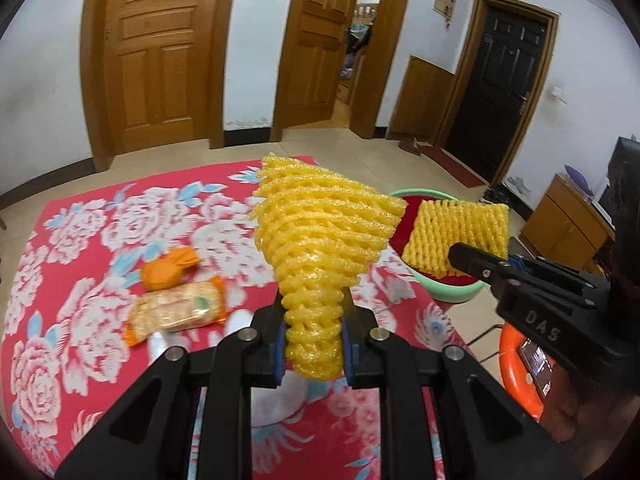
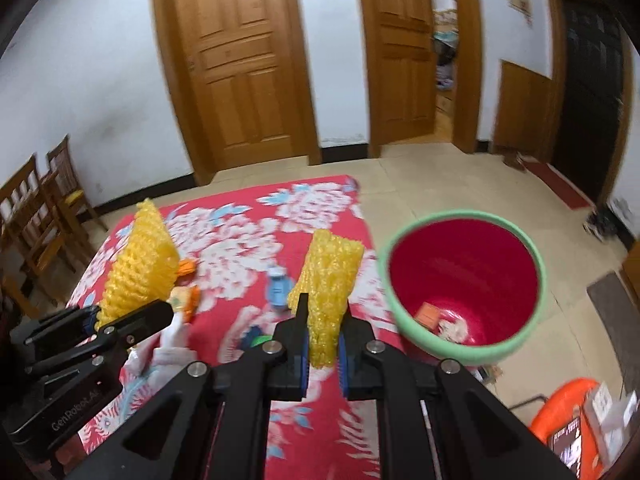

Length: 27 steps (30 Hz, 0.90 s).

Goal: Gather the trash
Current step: 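Carry both foam nets over the red basin and open both tools to drop them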

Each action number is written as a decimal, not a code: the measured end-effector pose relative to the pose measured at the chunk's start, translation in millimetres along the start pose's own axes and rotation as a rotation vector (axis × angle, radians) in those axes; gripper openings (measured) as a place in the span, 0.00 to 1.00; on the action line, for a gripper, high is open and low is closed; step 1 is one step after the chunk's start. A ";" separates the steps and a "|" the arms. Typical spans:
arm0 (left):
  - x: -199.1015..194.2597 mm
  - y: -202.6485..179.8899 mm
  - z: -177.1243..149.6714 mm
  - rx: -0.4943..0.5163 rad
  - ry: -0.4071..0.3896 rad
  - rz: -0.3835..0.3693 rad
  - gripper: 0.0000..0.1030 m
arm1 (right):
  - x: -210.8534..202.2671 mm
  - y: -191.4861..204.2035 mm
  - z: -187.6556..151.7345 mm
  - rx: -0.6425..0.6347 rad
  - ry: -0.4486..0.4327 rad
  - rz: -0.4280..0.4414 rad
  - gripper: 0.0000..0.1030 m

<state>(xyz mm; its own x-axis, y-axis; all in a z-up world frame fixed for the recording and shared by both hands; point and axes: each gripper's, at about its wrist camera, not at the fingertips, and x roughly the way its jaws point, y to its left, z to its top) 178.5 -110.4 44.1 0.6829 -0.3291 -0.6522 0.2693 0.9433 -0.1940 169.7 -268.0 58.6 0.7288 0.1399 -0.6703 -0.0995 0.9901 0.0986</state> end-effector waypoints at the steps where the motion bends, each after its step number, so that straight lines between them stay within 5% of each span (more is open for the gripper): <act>1: 3.1 -5.8 1.3 0.013 0.002 0.001 0.19 | -2.2 -5.4 -1.1 0.016 -0.002 -0.001 0.12; 16: 59.0 -94.5 25.0 0.122 0.048 -0.138 0.20 | -12.6 -88.0 -8.8 0.134 -0.022 -0.174 0.12; 27: 98.8 -117.0 43.2 0.140 0.065 -0.132 0.20 | 15.1 -127.3 3.7 0.158 -0.011 -0.193 0.12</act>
<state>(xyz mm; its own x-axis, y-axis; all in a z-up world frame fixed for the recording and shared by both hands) 243.8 -255.2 34.0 0.5916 -0.4414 -0.6746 0.4480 0.8757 -0.1802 195.9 -391.9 38.7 0.7314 -0.0531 -0.6799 0.1490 0.9853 0.0834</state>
